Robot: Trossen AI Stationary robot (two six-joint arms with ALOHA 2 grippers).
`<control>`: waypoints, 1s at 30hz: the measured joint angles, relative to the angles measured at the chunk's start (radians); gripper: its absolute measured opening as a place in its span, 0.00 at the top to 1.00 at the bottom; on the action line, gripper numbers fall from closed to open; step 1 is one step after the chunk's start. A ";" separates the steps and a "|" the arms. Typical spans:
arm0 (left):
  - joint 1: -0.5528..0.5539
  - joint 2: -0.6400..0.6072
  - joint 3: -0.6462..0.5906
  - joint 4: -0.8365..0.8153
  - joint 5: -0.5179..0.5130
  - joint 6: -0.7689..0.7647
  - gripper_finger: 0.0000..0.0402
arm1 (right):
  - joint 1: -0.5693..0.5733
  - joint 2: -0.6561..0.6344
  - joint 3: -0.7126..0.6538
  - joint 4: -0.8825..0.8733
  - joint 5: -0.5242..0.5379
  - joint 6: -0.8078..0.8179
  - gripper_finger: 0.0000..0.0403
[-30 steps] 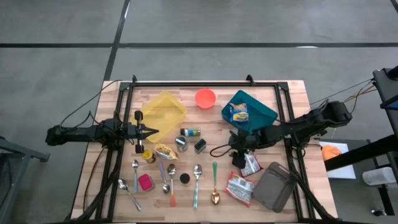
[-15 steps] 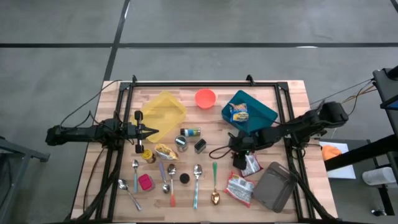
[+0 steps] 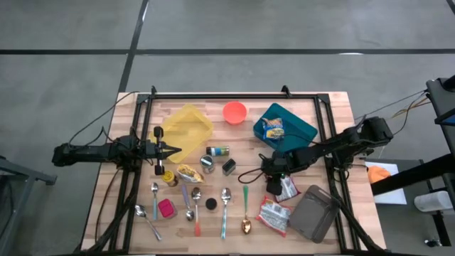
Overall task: Pick & Place Food Item
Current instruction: Put the red noodle pack into the blue bin
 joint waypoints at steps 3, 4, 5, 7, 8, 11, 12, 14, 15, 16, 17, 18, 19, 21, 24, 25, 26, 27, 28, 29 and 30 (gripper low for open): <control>0.000 0.000 0.000 0.000 0.000 0.000 1.00 | 0.000 0.000 0.000 -0.004 0.000 0.000 0.69; 0.000 0.000 0.000 0.000 0.000 0.000 1.00 | 0.000 0.000 0.000 -0.004 0.000 0.000 0.72; 0.000 0.000 0.000 0.000 0.000 0.000 1.00 | 0.000 0.000 0.000 -0.004 0.001 0.000 0.75; 0.000 0.000 0.000 0.000 0.000 0.000 1.00 | 0.000 0.000 0.000 -0.004 0.004 0.000 0.82; 0.000 0.000 0.000 0.000 0.000 0.000 1.00 | 0.000 0.000 0.000 -0.004 0.005 0.000 0.85; 0.000 0.000 0.000 0.000 0.000 0.000 1.00 | 0.000 -0.003 0.000 -0.004 0.007 -0.002 0.93; 0.000 0.000 0.000 0.000 0.000 0.000 1.00 | 0.000 -0.005 0.000 -0.004 0.008 -0.009 0.95; 0.000 0.000 0.000 0.000 0.000 0.000 1.00 | 0.000 -0.006 0.000 -0.003 0.009 -0.024 0.96; 0.000 0.000 0.000 0.000 0.000 0.000 1.00 | 0.000 -0.006 0.000 -0.002 0.009 -0.030 0.96; 0.000 0.000 0.000 0.000 0.000 0.000 1.00 | 0.000 -0.006 0.000 -0.001 0.009 -0.034 0.95; 0.000 0.000 0.000 0.000 0.000 0.000 1.00 | 0.000 -0.006 0.000 0.000 0.009 -0.037 0.94; 0.000 0.000 0.000 0.000 0.000 0.000 1.00 | 0.000 -0.006 0.000 0.000 0.009 -0.038 0.93; 0.000 0.000 0.000 0.000 0.000 0.000 1.00 | 0.000 -0.006 0.000 0.000 0.010 -0.038 0.92; 0.000 0.000 0.000 0.000 0.000 0.000 1.00 | 0.000 -0.007 0.000 0.001 0.012 -0.038 0.92; 0.000 0.000 0.000 0.000 0.000 0.000 1.00 | 0.000 -0.008 0.000 0.001 0.024 -0.039 0.94; 0.000 0.000 0.000 0.000 0.000 0.000 1.00 | 0.000 -0.011 0.000 0.001 0.033 -0.042 0.95; 0.000 0.000 0.000 0.000 0.000 0.000 1.00 | 0.000 -0.016 0.000 0.001 0.038 -0.045 0.96; 0.000 0.000 0.000 0.000 0.000 0.000 1.00 | -0.001 -0.022 0.000 0.002 0.040 -0.046 0.96; 0.000 0.000 0.000 0.000 0.000 0.000 1.00 | -0.001 -0.031 0.000 0.003 0.044 -0.046 0.96; 0.000 0.000 0.000 0.000 0.000 0.000 1.00 | -0.001 -0.040 0.000 0.005 0.056 -0.046 0.96; 0.000 0.000 0.000 0.000 0.000 0.000 1.00 | -0.001 -0.052 0.000 0.005 0.069 -0.046 0.95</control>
